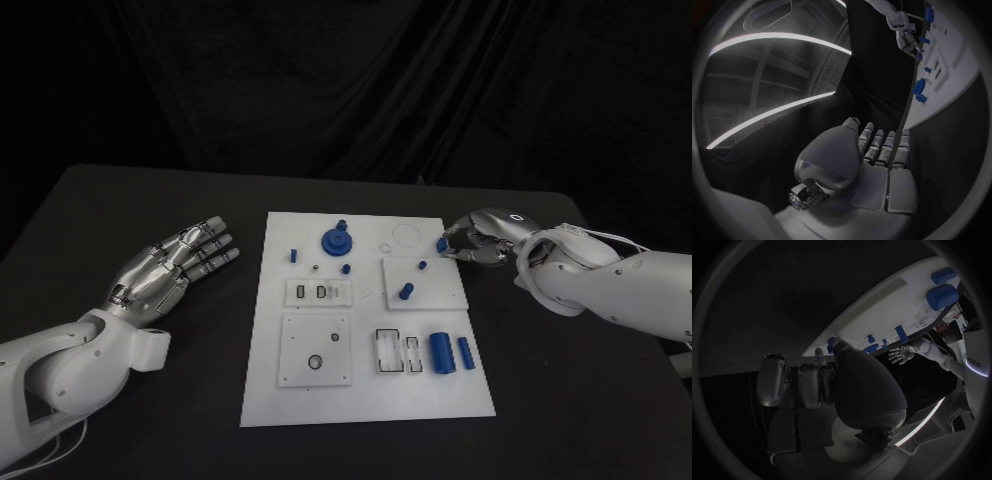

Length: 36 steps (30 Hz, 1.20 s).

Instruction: Assemble the parts on the task board

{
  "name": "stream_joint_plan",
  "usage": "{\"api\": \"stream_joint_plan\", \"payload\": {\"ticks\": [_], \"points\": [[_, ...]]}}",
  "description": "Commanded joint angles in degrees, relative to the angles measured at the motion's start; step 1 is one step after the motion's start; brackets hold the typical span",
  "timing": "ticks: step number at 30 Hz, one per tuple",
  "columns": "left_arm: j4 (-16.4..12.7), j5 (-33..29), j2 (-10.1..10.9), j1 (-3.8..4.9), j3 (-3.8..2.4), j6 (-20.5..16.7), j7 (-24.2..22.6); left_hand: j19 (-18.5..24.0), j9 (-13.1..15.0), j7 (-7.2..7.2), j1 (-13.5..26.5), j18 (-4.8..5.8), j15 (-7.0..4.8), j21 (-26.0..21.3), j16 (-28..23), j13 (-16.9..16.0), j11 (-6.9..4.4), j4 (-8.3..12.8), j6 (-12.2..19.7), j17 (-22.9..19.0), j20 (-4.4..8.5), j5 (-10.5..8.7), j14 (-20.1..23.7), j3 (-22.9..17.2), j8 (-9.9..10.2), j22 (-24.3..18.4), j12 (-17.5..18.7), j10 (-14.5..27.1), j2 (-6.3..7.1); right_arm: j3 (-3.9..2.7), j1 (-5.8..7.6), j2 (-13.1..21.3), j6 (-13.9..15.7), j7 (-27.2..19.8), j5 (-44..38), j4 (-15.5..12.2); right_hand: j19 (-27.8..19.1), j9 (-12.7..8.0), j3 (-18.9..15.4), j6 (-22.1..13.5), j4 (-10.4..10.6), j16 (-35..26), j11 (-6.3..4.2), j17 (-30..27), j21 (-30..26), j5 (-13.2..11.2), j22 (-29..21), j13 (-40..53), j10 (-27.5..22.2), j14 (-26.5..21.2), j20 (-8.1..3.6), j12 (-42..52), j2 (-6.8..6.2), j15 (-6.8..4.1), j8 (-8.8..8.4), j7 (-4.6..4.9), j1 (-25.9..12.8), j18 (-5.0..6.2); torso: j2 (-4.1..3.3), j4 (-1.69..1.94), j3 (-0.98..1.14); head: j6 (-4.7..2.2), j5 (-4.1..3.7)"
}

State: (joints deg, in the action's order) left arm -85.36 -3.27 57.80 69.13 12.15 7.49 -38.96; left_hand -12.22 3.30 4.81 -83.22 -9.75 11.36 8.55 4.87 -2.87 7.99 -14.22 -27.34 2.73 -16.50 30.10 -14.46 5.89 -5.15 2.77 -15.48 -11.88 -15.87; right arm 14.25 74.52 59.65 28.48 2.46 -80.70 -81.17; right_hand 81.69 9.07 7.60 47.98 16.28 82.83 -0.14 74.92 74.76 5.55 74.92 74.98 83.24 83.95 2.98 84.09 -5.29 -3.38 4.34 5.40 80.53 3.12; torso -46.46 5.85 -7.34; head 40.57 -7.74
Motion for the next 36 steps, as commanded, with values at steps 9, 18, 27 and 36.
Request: {"api": "stream_joint_plan", "payload": {"ticks": [9, 18, 27, 36], "points": [[-0.1, -0.2, 0.0, -0.35, -0.04, 1.1, -2.9, 0.3, 0.0, 0.27, -0.6, 0.72, 0.34, -0.2, -0.3, 0.0, 0.12, -0.1, 0.2, 0.0, 0.02, 0.29, 0.1, -0.3, 0.3, -0.1, 0.2, 0.3, -0.07, 0.02, -0.43, -1.9, -0.4, 0.5, -0.1, 1.4, -0.6, -0.2, 0.1, -0.3, -0.2, -0.5, 0.33, 4.1, -0.8, 0.9, 7.6, 3.3, -0.4, 2.1, 0.06, -0.5, 0.03, 0.08, -0.27, 0.43, 0.9, 0.83, -0.03, -0.02, 0.04, 0.09, 0.05], [0.0, -0.2, 0.1, -0.46, -0.05, 1.1, -2.8, 0.3, 0.0, 0.27, -0.6, 0.72, 0.34, -0.2, -0.3, 0.0, 0.12, -0.1, 0.2, 0.0, 0.02, 0.29, 0.1, -0.3, 0.3, -0.1, 0.2, 0.3, -0.07, 0.01, -0.45, -2.3, -0.1, 0.2, -0.1, 1.6, -0.6, 0.1, 0.2, 0.6, -0.3, -0.6, 0.43, 4.1, -1.1, 1.2, 7.6, 3.2, -0.5, 2.1, 0.20, -0.6, 0.12, 0.18, 0.19, 0.49, 1.5, 0.87, -0.01, 0.02, 0.01, 0.23, 0.13], [0.1, -0.2, 0.1, -0.59, -0.05, 1.2, -2.8, 0.3, 0.0, 0.29, -0.6, 0.74, 0.34, -0.3, -0.3, 0.0, 0.14, 0.0, 0.3, 0.0, 0.03, 0.32, 0.2, -0.4, 0.4, -0.1, 0.3, 0.3, 0.00, 0.02, -0.47, -2.3, 0.5, -0.2, -0.1, 1.6, -0.5, 5.1, 0.1, 8.1, -1.7, -0.8, -0.28, 4.0, -1.6, 5.7, 7.8, 3.7, -0.2, 2.1, -0.21, -0.3, 0.73, -0.30, 7.49, -0.43, 3.9, 0.91, 0.00, -0.01, -0.03, 0.33, 0.24], [0.1, -0.2, 0.1, -0.73, -0.05, 1.2, -2.7, 0.4, 0.0, 0.31, -0.6, 0.76, 0.35, -0.3, -0.3, 0.0, 0.15, 0.1, 0.3, 0.0, 0.03, 0.35, 0.3, -0.4, 0.4, -0.1, 0.3, 0.4, 0.02, -0.01, -0.47, -2.1, 3.9, -1.5, -0.1, 1.2, -0.3, 10.0, 0.1, 8.0, -2.9, -1.0, -0.46, 4.0, -1.9, 6.9, 8.0, 3.9, -0.1, 2.1, -0.47, -0.3, 2.09, -0.54, 14.40, -1.29, 5.2, 0.87, 0.02, -0.01, -0.02, 0.47, 0.45]]}}
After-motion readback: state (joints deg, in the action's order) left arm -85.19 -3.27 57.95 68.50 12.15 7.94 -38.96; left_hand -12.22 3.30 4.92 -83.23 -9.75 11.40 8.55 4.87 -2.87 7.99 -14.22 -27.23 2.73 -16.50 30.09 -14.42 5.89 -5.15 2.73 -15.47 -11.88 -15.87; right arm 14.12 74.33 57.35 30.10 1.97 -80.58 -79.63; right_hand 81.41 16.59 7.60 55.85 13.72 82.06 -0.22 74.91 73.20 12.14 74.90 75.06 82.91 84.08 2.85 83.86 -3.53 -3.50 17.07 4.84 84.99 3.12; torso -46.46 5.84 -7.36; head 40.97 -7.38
